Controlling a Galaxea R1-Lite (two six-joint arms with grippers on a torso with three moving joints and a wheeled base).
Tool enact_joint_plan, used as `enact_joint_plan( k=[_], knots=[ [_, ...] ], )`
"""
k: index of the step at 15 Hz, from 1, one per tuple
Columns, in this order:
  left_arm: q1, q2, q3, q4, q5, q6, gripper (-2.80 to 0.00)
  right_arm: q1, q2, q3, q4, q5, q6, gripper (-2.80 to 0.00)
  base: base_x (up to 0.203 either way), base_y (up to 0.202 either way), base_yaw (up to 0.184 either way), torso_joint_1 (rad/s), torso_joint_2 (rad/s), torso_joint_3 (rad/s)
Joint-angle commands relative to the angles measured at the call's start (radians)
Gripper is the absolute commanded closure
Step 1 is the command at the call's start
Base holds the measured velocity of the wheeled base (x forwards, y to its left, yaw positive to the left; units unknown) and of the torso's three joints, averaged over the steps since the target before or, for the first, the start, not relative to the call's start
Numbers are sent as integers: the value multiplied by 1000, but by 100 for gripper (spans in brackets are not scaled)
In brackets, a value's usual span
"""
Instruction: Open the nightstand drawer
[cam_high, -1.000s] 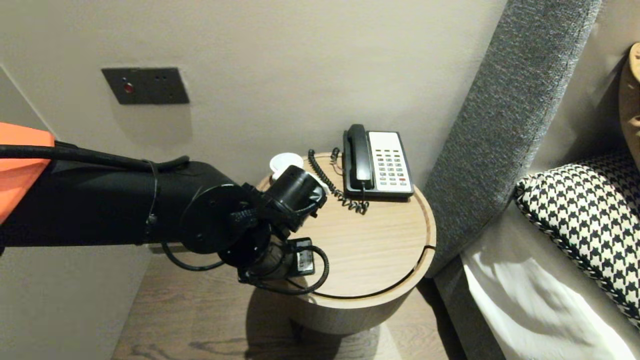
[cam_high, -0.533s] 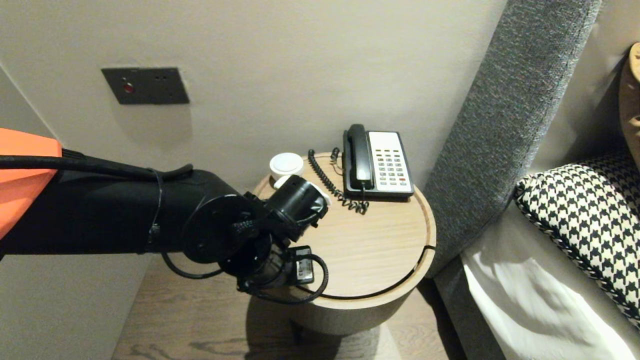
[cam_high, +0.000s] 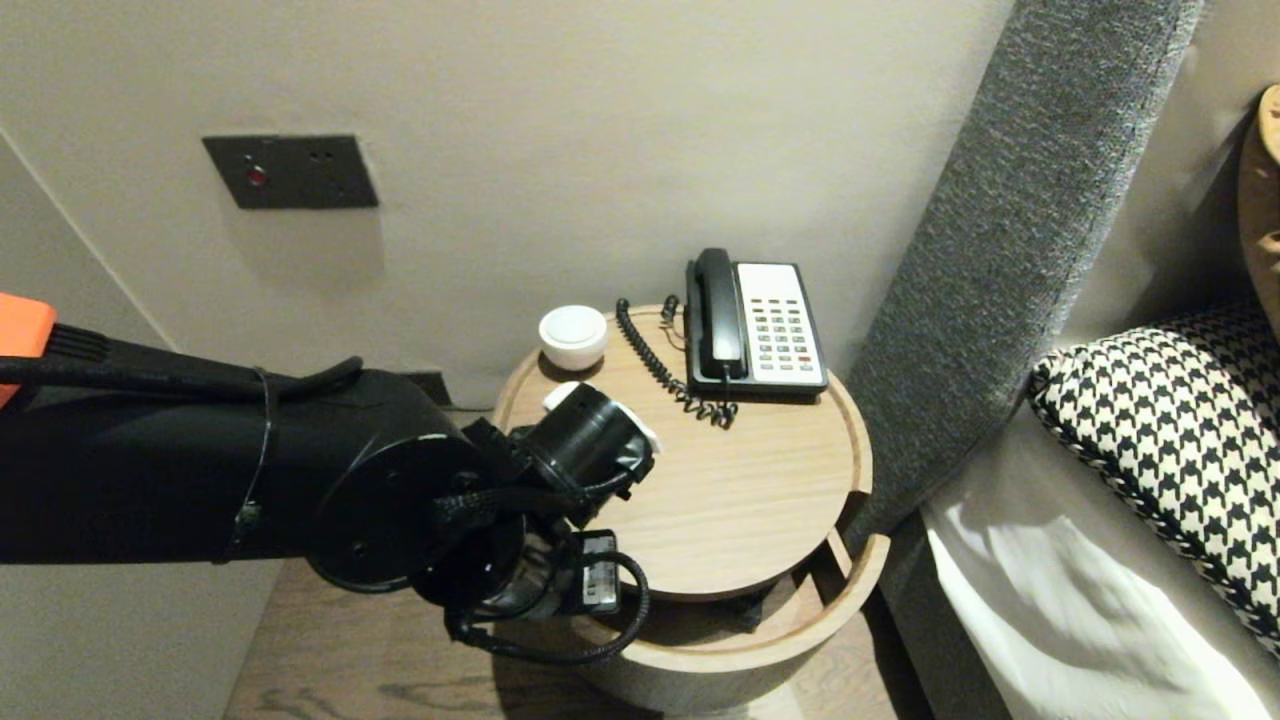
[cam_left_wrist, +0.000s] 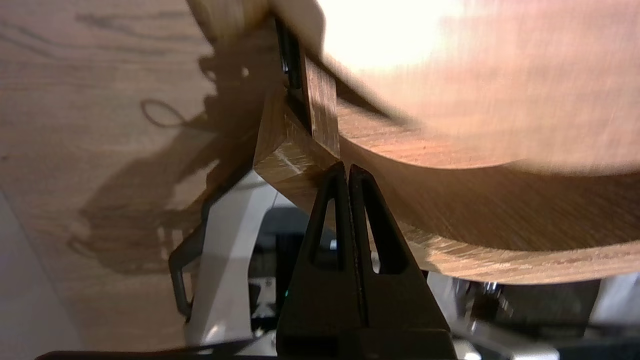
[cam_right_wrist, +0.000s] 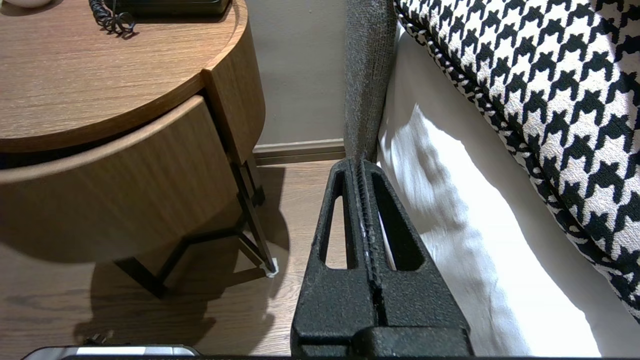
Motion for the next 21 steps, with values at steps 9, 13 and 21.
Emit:
enact_joint_plan(
  k=[9, 13, 21],
  knots=[
    [-129, -108, 207, -53, -10, -23, 0, 0, 1, 40, -1, -1, 0, 0, 0, 0, 0, 0, 0, 0],
    [-181, -130, 256, -54, -13, -23, 0, 0, 1, 40, -1, 1, 0, 0, 0, 0, 0, 0, 0, 0],
    [-266, -137, 319, -105, 2, -23, 0, 0, 1, 40, -1, -1, 0, 0, 0, 0, 0, 0, 0, 0]
  ],
)
